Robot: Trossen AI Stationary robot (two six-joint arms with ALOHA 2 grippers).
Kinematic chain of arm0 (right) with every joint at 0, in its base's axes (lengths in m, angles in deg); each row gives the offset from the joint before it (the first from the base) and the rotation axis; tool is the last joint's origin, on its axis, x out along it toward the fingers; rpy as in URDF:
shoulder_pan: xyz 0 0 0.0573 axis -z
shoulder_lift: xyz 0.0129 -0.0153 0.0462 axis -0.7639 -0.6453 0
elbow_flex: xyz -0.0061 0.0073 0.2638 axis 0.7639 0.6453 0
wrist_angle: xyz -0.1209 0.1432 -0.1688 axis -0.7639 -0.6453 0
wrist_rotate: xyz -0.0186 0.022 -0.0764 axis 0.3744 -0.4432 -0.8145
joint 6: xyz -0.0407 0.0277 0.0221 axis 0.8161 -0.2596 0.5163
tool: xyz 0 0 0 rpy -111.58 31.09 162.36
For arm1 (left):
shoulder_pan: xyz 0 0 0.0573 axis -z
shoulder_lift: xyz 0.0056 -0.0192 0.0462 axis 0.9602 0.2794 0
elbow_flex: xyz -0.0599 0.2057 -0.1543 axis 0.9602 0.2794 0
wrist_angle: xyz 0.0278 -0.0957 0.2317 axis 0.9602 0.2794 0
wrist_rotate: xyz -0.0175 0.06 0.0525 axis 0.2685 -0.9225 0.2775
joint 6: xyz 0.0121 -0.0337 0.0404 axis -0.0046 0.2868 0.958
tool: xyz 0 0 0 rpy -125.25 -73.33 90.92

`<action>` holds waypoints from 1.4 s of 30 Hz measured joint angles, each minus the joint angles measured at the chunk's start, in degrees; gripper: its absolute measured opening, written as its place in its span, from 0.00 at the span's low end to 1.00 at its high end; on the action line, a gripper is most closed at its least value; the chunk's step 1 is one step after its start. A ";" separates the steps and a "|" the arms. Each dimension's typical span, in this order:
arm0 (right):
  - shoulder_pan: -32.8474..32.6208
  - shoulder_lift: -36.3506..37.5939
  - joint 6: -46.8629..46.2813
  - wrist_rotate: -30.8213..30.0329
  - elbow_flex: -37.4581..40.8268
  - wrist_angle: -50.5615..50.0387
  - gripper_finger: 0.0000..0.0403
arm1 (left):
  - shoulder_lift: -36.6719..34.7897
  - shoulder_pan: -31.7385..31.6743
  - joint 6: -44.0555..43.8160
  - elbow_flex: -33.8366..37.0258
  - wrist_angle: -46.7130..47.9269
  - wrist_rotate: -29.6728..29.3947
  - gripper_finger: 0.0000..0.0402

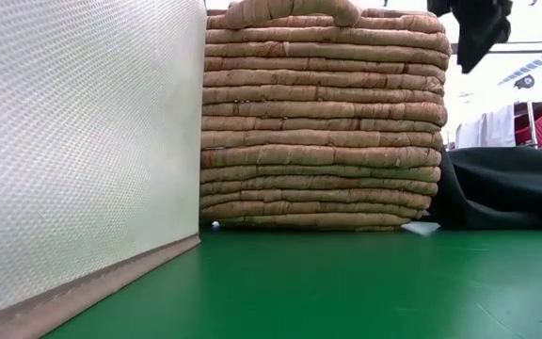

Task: Sort clothes
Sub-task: Put the white shirt into the brown laundry bin

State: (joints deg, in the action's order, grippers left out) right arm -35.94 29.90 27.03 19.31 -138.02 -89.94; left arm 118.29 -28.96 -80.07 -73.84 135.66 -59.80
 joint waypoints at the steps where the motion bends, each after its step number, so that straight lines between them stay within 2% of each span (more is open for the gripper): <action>1: 0.00 0.44 0.19 0.00 1.55 0.46 0.45 | 0.00 0.00 0.00 0.00 0.00 0.00 0.00; 13: 0.00 5.94 -0.90 0.33 15.42 1.46 0.45 | 0.00 -0.01 0.01 0.00 0.00 -0.05 0.00; 24: 0.00 10.56 -2.22 0.11 21.42 8.13 0.45 | 0.02 -0.14 1.02 0.00 -0.07 -5.46 0.00; 32: 0.02 13.07 2.78 -10.19 19.52 15.14 0.45 | -0.11 -7.19 3.76 0.02 0.01 3.99 0.00; 36: 0.02 13.40 6.29 -10.49 18.75 20.59 0.45 | -0.82 -10.69 8.42 0.02 0.12 9.55 0.00; 42: 0.02 13.39 11.68 -10.32 19.31 28.60 0.45 | -4.76 -13.67 11.47 0.29 0.17 13.44 0.00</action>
State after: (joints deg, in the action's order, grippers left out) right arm -35.92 43.29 38.70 8.99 -118.71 -61.34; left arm 113.52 -42.63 -68.59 -73.55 135.84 -46.36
